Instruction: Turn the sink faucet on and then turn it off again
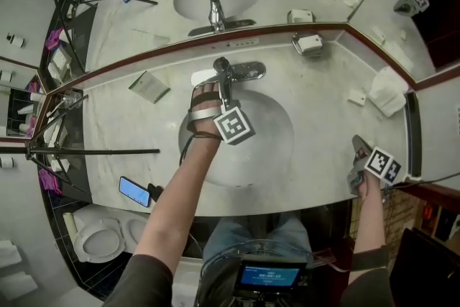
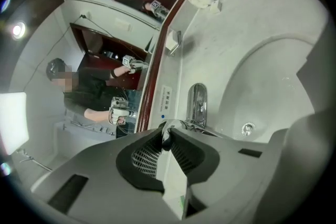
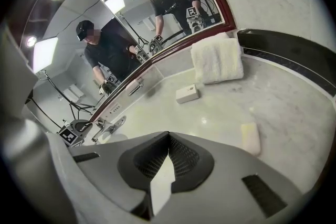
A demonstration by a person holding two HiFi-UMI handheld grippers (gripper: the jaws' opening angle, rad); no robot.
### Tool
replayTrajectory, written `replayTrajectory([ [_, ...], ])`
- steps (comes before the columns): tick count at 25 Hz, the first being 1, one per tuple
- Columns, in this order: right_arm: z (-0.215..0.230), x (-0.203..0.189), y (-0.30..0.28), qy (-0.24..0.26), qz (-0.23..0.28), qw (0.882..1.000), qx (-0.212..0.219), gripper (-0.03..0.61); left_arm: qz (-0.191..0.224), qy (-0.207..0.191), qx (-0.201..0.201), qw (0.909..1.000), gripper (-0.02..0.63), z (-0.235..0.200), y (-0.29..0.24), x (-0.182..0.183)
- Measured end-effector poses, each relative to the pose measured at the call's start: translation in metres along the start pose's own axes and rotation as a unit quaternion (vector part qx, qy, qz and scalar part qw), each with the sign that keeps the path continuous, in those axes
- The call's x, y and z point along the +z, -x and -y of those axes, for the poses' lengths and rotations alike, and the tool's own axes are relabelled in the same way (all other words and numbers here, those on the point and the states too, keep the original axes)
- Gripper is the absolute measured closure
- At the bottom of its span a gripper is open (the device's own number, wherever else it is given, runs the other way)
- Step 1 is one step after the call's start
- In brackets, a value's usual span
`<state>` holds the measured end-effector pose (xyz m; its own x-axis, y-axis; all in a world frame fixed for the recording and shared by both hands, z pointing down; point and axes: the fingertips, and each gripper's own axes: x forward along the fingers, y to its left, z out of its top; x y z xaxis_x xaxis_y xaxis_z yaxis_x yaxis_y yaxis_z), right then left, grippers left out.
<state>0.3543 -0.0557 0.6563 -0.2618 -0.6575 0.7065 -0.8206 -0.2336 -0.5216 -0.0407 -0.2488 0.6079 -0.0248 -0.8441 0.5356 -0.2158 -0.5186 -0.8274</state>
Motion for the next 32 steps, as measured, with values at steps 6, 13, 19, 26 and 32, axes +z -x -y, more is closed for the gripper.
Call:
replayTrajectory([
  [6, -0.013, 0.003, -0.005, 0.015, -0.004, 1.0, 0.012, 0.572, 0.012, 0.001, 0.03, 0.9995, 0.575, 0.014, 0.006, -0.003],
  [13, -0.011, 0.001, -0.006, 0.011, -0.006, 1.0, 0.009, 0.572, 0.014, -0.01, 0.042, 0.999, 0.561, 0.026, 0.008, -0.006],
  [19, -0.012, 0.002, -0.006, 0.011, -0.006, 1.0, 0.008, 0.572, 0.017, -0.012, 0.039, 0.999, 0.561, 0.027, 0.007, -0.005],
  [26, -0.02, 0.005, -0.002, 0.018, -0.001, 1.0, 0.015, 0.572, 0.016, -0.002, 0.027, 0.9995, 0.558, 0.028, 0.007, -0.005],
  [32, -0.015, 0.01, 0.009, 0.016, 0.005, 1.0, 0.015, 0.572, 0.015, 0.011, 0.017, 0.9997, 0.544, 0.03, 0.012, -0.005],
])
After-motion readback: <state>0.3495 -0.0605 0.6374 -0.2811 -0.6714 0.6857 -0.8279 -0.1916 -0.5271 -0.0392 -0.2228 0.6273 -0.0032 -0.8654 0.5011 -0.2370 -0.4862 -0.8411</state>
